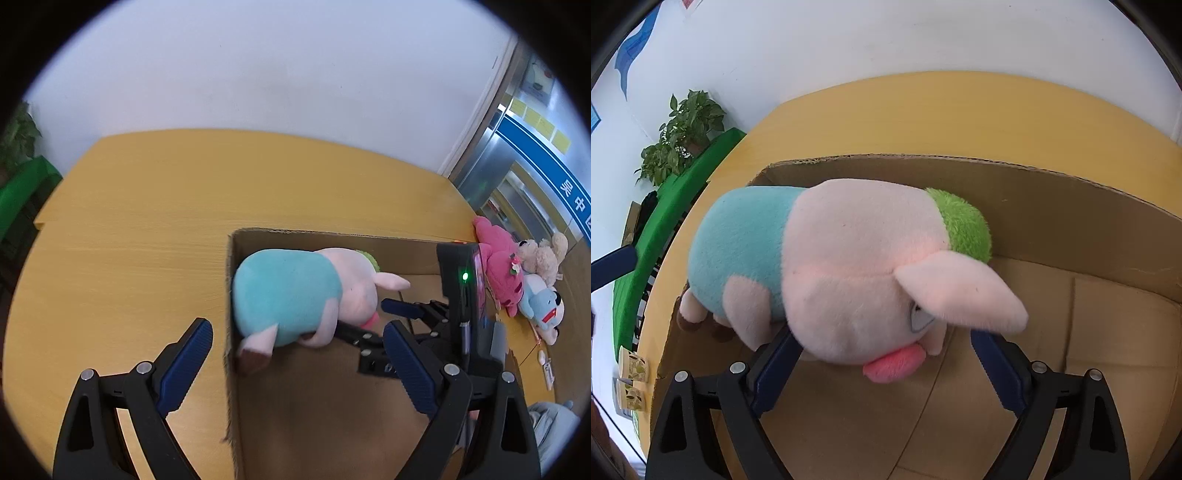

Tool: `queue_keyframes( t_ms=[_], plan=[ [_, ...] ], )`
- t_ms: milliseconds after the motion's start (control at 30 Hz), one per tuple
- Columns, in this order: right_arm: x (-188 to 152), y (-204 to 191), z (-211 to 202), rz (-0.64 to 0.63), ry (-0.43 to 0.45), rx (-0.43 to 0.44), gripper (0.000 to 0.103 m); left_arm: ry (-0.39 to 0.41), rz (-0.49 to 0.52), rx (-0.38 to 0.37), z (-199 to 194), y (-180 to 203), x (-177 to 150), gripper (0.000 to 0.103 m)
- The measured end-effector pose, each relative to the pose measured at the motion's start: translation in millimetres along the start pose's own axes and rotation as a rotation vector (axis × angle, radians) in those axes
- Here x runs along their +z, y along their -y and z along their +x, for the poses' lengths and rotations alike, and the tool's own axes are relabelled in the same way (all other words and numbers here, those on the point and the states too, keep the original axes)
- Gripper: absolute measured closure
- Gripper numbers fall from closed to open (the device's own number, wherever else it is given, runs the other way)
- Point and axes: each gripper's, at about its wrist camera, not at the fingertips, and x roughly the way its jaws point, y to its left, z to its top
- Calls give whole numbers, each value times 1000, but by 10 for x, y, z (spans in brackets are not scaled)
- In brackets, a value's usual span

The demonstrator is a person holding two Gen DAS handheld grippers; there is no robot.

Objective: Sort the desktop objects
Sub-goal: 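Lower the plush into the box and open both tools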

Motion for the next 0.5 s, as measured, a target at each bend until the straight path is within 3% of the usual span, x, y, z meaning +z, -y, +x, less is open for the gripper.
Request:
queue_keyframes(
  t_ms=[133,200,267,400,500],
  plan=[
    [-68,-21,-354,35,42,19,8,60,27,9,-220,188,-49,9],
    [-153,42,-674,55,81,30,0,82,58,1,-346,299,-214,8],
    [-299,97,-976,69,116,28,0,93,106,-7,-418,481,-402,8],
    [-843,187,-1673,109,203,-27,0,145,217,-13,-428,866,-832,8],
    [-1382,299,-2042,143,234,-61,0,68,223,-13,-262,985,-1103,8]
  ],
)
